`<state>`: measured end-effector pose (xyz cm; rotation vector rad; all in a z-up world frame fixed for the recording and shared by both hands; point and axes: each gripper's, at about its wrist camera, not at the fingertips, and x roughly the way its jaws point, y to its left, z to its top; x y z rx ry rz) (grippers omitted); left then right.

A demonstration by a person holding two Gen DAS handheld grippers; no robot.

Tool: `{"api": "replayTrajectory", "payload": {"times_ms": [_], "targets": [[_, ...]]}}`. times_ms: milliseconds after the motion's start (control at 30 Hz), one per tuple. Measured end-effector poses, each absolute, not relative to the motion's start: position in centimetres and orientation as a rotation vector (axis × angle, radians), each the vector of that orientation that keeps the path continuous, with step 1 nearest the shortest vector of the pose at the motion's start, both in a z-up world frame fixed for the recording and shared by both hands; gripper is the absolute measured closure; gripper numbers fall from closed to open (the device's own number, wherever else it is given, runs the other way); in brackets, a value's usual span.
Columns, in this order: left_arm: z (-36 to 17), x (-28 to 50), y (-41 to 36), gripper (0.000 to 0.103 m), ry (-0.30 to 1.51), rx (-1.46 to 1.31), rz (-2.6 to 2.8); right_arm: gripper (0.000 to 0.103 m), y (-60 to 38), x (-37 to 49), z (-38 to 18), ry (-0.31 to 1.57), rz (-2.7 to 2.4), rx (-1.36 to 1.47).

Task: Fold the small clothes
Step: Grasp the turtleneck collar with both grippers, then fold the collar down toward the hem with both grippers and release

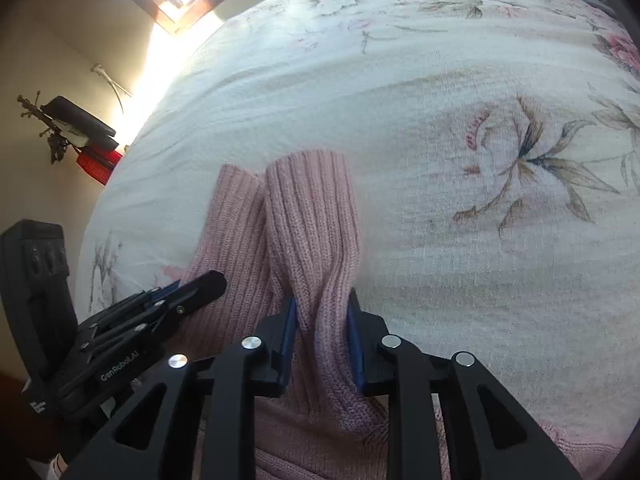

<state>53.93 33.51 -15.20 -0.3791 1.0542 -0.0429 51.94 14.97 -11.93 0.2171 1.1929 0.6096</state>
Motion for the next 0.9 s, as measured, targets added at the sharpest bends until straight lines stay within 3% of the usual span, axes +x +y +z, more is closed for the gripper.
{"api": "replayTrajectory", "payload": {"times_ms": [200,400,700,900], "targets": [[-12.5,50.0,34.2,0.095,0.881,-0.464,-0.139,0.085,12.6,47.7,-7.5,0.996,0.723,0.174],[-9.7,43.9,32.5,0.095,0.75,-0.346,-0.237,0.084,11.4,41.4,-4.5,0.847,0.815,0.085],[-11.3,34.5,33.1,0.083,0.795,-0.319,-0.291,0.065,9.7,31.4,-5.5,0.86,0.894,-0.087],[-11.7,31.6,35.2,0.07,0.849,-0.382,-0.287,0.052,7.0,29.4,-6.1,0.948,0.925,-0.005]]}}
